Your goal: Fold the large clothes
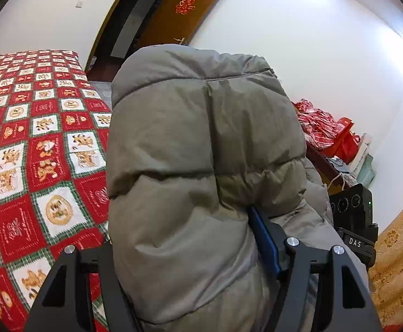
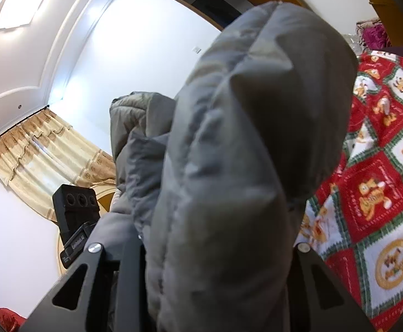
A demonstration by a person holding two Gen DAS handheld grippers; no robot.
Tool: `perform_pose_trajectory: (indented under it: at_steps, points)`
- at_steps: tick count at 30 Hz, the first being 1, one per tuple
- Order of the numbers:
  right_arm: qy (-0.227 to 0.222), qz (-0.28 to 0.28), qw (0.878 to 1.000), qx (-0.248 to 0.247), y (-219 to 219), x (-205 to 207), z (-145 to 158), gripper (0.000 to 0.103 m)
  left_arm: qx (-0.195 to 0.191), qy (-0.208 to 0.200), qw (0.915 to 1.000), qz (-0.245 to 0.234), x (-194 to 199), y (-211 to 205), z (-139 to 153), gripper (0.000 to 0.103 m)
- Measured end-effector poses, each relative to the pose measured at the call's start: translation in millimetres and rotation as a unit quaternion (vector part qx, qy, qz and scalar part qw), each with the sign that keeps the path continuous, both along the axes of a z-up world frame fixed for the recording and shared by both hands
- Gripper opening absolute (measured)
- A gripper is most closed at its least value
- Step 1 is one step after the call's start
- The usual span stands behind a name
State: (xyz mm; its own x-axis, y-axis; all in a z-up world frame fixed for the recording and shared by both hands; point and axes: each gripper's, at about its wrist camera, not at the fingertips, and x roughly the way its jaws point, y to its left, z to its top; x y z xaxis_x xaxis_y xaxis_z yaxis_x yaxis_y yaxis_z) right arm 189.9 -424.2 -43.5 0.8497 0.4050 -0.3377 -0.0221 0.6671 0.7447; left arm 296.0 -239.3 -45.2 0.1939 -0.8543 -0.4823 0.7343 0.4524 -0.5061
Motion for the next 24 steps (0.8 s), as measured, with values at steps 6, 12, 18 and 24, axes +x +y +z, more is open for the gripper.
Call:
perform_pose_trajectory:
  at_steps: [6, 12, 18, 24]
  points:
    - [-0.006, 0.018, 0.999, 0.026, -1, 17, -13, 0.034, 0.004, 0.015, 0.9998, 0.016, 16, 10, -4, 0.067]
    - [-0.005, 0.039, 0.998, 0.042, -7, 48, -27, 0.034, 0.01, 0.015, 0.9989, 0.044, 37, 25, -7, 0.067]
    - [-0.025, 0.067, 0.997, 0.022, -7, 124, -24, 0.034, 0.015, -0.023, 0.9959, 0.087, 85, 30, 4, 0.067]
    - [-0.007, 0.08, 0.997, 0.002, -8, 195, -52, 0.034, 0.046, -0.034, 0.9912, 0.119, 136, 23, -22, 0.067]
